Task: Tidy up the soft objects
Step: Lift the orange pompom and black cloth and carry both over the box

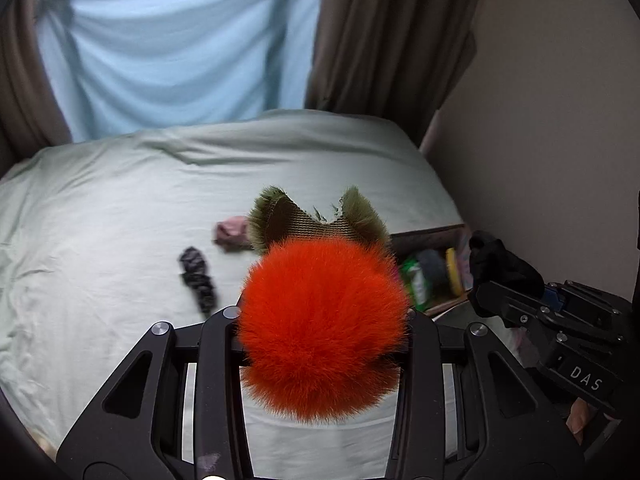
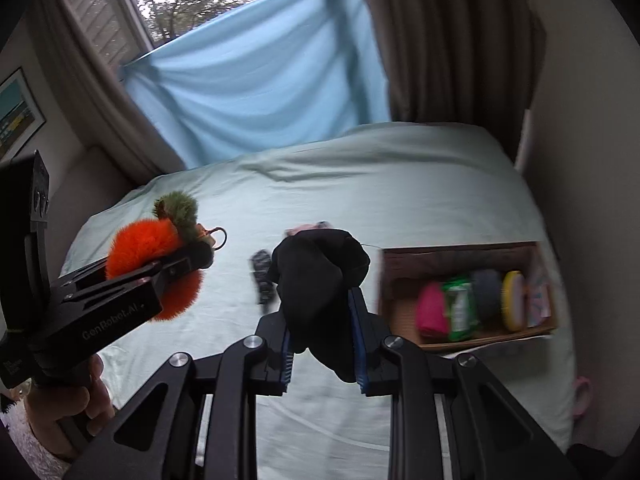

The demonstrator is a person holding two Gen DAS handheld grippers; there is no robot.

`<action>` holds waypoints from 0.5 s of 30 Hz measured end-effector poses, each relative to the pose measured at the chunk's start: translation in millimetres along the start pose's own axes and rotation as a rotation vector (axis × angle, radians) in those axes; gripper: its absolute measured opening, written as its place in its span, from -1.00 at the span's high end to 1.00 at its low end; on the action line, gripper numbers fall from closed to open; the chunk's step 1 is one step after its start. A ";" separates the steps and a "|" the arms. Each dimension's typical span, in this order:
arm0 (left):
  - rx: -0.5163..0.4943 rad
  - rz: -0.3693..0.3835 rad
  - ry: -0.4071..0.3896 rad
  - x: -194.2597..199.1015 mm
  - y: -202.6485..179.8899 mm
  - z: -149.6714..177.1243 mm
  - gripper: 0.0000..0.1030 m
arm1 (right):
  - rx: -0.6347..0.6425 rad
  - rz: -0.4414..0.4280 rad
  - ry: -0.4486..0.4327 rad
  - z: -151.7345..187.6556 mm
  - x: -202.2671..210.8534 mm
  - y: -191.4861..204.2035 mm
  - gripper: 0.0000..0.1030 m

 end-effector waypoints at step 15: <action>0.065 0.015 0.165 -143.4 -88.4 -7.7 0.36 | -0.053 0.059 0.097 -49.4 -45.6 -147.8 0.57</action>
Point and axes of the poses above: each gripper's, at about its wrist camera, not at the fingertips, and x roughly against the way its jaws point, y to its left, z to its underside, the point moved 6 cm from there along -x, roughly the way its jaws point, and after that the axes turned 8 degrees about -x, right-handed, at the moved point
